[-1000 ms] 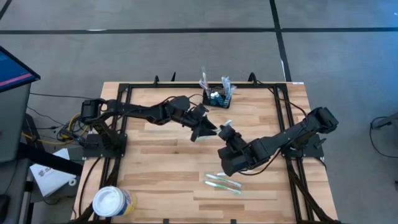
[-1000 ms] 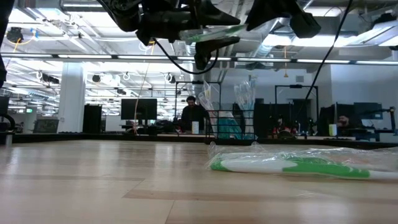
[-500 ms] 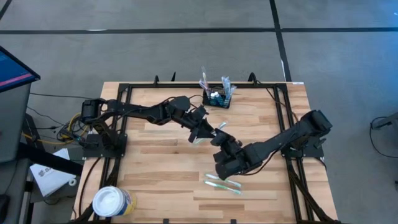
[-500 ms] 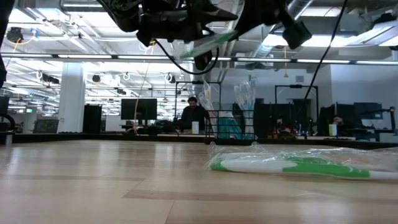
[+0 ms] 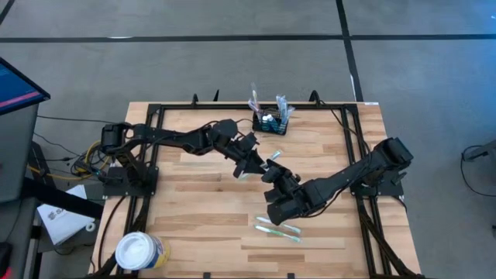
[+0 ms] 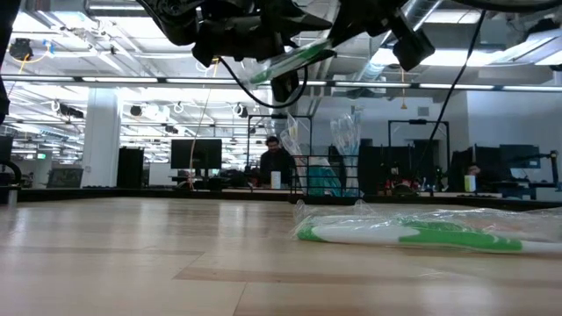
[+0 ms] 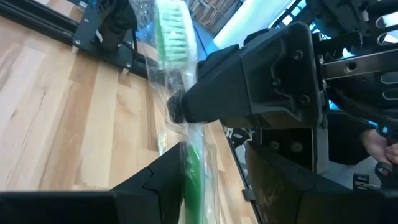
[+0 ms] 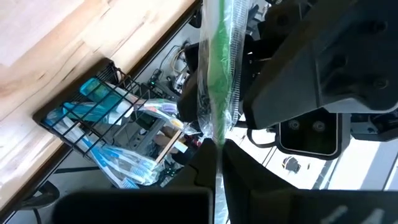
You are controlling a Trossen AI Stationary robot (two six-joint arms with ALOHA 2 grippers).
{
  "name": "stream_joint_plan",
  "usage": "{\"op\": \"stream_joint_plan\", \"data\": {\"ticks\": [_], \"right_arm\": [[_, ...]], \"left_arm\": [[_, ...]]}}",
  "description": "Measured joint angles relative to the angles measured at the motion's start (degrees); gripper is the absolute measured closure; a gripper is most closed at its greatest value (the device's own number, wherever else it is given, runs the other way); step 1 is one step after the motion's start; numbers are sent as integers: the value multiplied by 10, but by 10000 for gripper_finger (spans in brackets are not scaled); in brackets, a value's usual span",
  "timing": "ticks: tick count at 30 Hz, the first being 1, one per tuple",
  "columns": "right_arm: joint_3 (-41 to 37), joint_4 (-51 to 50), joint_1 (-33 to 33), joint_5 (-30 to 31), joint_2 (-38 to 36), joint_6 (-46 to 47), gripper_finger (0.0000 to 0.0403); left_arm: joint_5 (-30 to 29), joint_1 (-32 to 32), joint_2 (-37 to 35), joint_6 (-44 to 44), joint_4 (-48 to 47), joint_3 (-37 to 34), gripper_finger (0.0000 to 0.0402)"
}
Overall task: Pick & Place toothbrushing station
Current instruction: Put the green toothbrush into the mesh organizer
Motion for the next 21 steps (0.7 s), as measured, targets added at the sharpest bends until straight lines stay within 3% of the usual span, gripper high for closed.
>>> {"op": "stream_joint_plan", "data": {"ticks": [5,14,21], "right_arm": [[0,1,0,0,0,0,399],[0,7,0,-4,0,5,388],[0,7,3,-16,0,21,344]], "left_arm": [[-2,1,0,-3,0,0,272],[-2,16,0,-2,0,0,383],[-2,18,0,-6,-2,0,381]]}}
